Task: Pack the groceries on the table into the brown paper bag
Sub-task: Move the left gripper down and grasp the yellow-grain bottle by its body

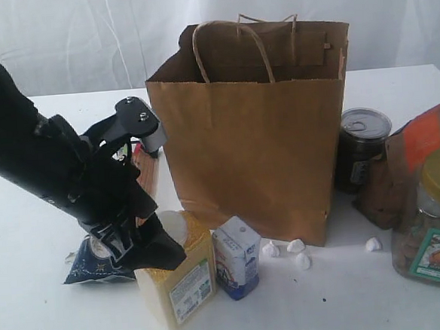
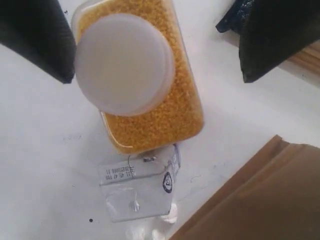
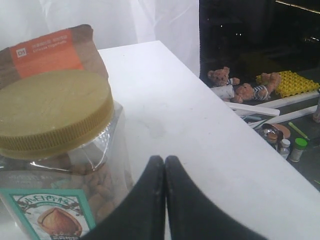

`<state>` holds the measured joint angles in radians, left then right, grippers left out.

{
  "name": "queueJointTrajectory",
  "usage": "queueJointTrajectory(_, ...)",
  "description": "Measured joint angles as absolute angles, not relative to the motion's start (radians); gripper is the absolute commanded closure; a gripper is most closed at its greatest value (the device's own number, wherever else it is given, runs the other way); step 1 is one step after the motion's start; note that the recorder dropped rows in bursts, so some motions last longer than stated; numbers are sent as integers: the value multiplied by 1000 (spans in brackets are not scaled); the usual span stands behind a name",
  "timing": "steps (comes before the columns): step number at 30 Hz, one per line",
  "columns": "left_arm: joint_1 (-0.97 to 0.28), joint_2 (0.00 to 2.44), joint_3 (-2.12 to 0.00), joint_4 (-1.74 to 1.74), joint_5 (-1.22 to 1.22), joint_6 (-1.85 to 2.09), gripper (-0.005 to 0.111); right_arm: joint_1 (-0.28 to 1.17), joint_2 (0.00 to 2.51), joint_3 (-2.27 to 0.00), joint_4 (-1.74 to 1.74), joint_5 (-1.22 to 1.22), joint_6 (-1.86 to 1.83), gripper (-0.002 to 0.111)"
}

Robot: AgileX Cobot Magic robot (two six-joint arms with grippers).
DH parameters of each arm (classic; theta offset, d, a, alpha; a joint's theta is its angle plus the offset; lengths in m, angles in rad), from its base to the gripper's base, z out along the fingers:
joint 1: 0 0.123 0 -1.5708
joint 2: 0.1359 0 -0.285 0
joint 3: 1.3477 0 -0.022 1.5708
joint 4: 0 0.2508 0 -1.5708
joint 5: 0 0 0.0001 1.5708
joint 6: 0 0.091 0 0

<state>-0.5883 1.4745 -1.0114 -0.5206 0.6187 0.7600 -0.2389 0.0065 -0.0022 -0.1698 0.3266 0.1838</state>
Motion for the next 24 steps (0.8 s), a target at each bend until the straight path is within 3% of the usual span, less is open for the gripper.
queueJointTrajectory(11, -605, 1532, -1011, -503, 578, 761, 19, -239, 7, -2, -170, 327, 184, 108)
queueJointTrajectory(15, -605, 1564, -1011, -503, 563, 761, 25, -239, 7, -2, -170, 327, 184, 108)
queueJointTrajectory(19, -605, 1581, -1011, -503, 563, 761, 50, -239, 7, -2, -170, 327, 184, 108)
queueJointTrajectory(24, -605, 1585, -1011, -503, 559, 762, 96, -239, 7, -2, -170, 327, 184, 108)
